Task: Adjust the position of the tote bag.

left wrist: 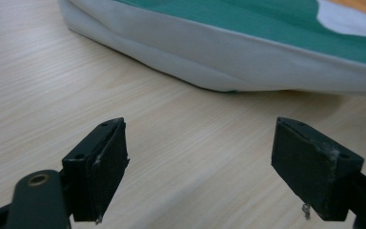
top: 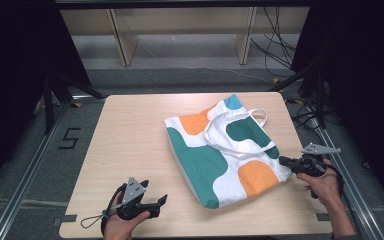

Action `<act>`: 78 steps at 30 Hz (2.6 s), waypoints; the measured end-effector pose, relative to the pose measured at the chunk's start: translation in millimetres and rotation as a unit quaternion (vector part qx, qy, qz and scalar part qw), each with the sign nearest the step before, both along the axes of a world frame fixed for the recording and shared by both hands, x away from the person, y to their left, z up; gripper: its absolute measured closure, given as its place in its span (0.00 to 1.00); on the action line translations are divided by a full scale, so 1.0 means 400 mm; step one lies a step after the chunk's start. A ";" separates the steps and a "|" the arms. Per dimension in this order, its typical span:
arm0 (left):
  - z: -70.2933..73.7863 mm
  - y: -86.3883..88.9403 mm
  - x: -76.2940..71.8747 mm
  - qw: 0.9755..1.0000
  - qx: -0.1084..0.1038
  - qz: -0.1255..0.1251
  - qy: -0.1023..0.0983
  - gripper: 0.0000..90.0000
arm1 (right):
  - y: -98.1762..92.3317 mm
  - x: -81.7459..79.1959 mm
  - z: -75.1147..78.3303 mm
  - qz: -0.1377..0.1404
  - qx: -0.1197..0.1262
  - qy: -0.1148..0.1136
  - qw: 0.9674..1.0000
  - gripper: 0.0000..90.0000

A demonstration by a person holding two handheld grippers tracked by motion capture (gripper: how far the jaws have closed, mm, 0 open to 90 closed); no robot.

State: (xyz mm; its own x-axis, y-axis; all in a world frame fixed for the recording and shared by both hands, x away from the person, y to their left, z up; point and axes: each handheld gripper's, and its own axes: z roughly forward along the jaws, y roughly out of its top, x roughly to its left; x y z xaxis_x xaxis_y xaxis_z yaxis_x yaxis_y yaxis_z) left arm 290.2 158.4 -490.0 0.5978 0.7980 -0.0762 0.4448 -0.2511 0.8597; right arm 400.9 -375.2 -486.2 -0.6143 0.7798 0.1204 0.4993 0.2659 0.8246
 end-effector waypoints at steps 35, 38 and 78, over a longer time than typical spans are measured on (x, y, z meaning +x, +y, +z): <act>-0.006 -0.062 0.086 0.999 0.016 -0.036 -0.006 0.85 | 0.205 -0.136 0.032 0.074 -0.005 -0.003 0.997 0.99; -0.004 -0.031 0.123 1.000 0.023 -0.017 -0.012 0.85 | 0.238 -0.146 0.034 0.088 -0.006 -0.010 0.996 0.99; 0.053 0.075 0.417 0.994 0.013 0.110 0.002 0.54 | 0.287 -0.147 0.054 0.099 -0.048 -0.054 0.992 0.99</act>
